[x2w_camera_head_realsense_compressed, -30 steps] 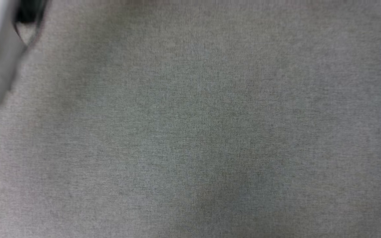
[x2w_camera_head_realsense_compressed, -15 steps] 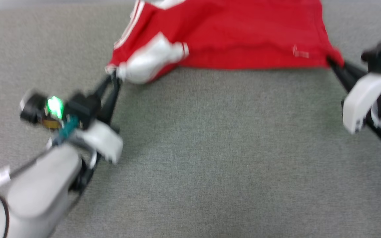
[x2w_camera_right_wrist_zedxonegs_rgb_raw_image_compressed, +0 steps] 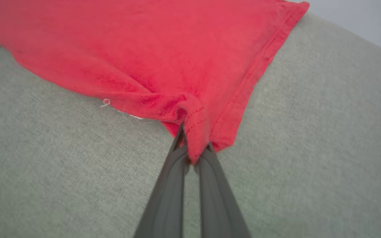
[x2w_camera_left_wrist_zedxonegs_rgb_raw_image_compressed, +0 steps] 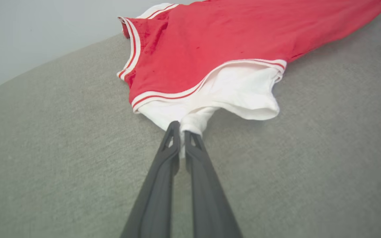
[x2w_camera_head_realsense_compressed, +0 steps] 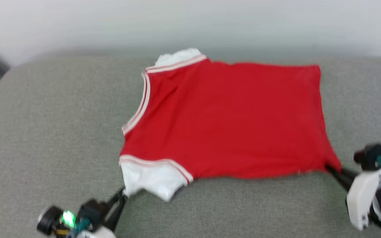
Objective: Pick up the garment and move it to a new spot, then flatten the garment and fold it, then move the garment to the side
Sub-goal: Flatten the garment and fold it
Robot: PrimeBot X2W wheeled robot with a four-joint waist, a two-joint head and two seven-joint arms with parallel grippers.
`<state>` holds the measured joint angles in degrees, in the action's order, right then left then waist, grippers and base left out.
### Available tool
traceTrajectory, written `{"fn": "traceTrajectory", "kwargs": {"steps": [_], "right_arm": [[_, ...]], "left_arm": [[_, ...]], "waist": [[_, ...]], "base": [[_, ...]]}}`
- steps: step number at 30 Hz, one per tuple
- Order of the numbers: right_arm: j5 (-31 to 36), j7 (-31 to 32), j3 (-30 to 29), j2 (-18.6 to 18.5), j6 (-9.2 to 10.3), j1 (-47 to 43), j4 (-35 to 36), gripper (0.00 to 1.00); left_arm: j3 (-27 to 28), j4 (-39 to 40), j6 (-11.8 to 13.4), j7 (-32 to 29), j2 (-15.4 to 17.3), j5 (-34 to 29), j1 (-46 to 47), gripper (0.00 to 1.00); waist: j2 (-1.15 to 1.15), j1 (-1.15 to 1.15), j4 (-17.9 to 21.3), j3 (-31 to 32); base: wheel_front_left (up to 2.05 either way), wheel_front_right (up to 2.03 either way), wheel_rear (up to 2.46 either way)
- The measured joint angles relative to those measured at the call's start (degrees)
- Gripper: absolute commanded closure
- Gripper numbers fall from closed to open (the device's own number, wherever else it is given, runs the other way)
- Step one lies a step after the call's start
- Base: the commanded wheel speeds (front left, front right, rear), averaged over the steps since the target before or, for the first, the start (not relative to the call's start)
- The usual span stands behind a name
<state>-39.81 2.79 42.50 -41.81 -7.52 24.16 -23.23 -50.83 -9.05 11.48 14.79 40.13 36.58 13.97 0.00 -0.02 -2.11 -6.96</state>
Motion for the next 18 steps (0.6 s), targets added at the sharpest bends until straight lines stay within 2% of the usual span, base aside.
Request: {"fn": "traceTrajectory", "kwargs": {"steps": [6, 7, 8, 13, 18], "right_arm": [[-1.2, 3.7, -5.1, -2.4, 0.01, -12.2, 6.0, 1.00], [-1.2, 6.2, -7.2, -2.9, 0.00, -19.1, 9.0, 1.00], [-1.2, 6.7, -8.3, -3.0, 0.00, -20.9, 10.0, 1.00], [0.0, 8.7, -13.0, -3.0, 0.00, -25.8, 12.2, 1.00], [1.6, 11.9, -17.4, -2.5, 0.00, -30.2, 14.5, 1.00]], "left_arm": [[-1.6, 4.0, 2.2, -2.0, 1.3, 2.3, -7.0, 1.00], [-2.5, 6.2, 3.0, -3.4, 2.1, 3.7, -10.3, 1.00], [-2.7, 6.9, 3.4, -3.6, 2.4, 4.2, -11.5, 1.00], [-4.2, 9.3, 4.2, -4.7, 2.7, 5.6, -15.3, 1.00], [-5.8, 10.8, 3.8, -6.8, 3.4, 6.0, -16.8, 1.00]], "waist": [[0.00, 0.00, -0.3, 4.0], [0.00, 0.00, -0.6, 5.6], [0.00, 0.00, -0.6, 6.0], [0.00, 0.00, -0.6, 7.4], [0.00, 0.01, -1.0, 7.8]], "base": [[0.00, 0.00, 0.00], [0.00, 0.00, 0.00], [0.00, 0.00, 0.00], [0.00, 0.00, 0.00], [0.00, 0.00, 0.00]]}}
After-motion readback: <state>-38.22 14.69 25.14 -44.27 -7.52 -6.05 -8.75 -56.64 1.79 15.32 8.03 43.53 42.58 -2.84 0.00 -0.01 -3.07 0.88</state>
